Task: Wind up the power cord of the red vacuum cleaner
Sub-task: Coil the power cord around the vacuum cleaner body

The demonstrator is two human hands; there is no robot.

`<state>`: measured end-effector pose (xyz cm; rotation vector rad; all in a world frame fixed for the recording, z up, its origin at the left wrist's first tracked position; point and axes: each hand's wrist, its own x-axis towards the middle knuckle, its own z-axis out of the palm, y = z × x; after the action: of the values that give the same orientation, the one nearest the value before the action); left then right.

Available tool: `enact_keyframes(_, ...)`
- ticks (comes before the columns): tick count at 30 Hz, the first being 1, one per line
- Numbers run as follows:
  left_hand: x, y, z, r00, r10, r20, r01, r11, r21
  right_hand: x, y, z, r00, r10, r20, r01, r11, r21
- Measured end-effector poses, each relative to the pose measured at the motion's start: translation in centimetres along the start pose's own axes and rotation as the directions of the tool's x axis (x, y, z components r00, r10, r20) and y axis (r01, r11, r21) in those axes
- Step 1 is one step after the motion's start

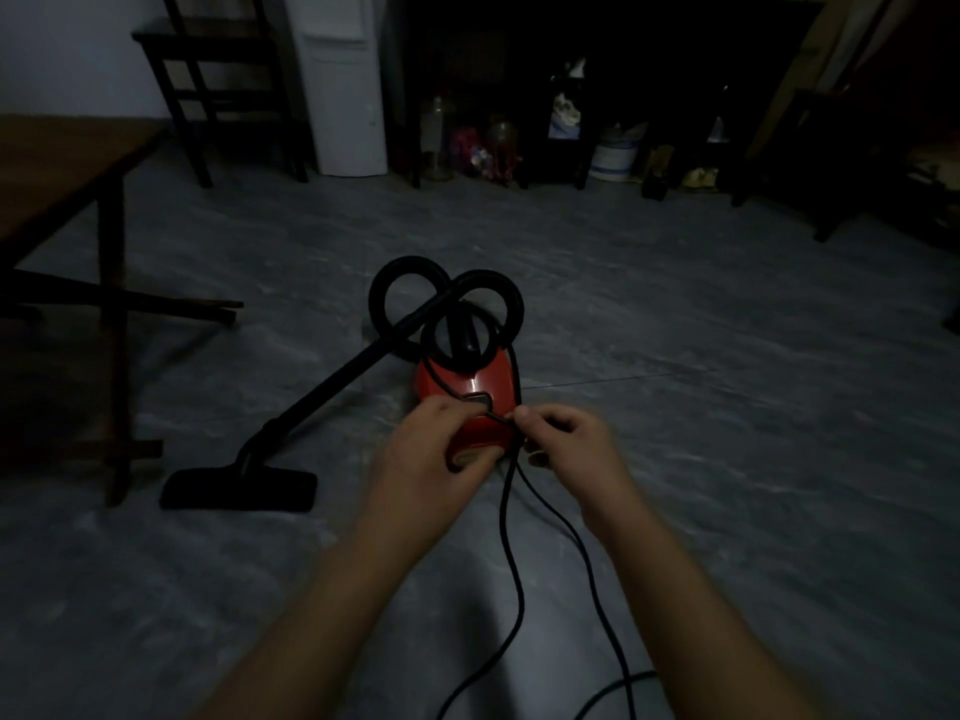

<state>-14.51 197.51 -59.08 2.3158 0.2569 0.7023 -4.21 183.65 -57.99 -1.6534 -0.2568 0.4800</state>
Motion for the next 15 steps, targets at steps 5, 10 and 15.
enact_keyframes(5,-0.18,-0.25,0.24,0.991,0.134,0.022,-0.136,0.961,0.239,-0.16,0.01,0.05,0.997,0.01,0.076,-0.01,1.0,-0.003)
enact_keyframes(10,0.17,-1.08,0.61,0.983,0.146,0.108,-0.168,0.958,0.234,-0.07,-0.24,0.12,0.992,0.005,0.123,0.001,0.999,-0.048)
enact_keyframes(15,0.09,-0.85,0.71,0.999,-0.005,0.032,0.006,1.0,-0.025,-0.08,-0.25,-0.18,0.995,-0.074,0.068,0.08,0.992,-0.1)
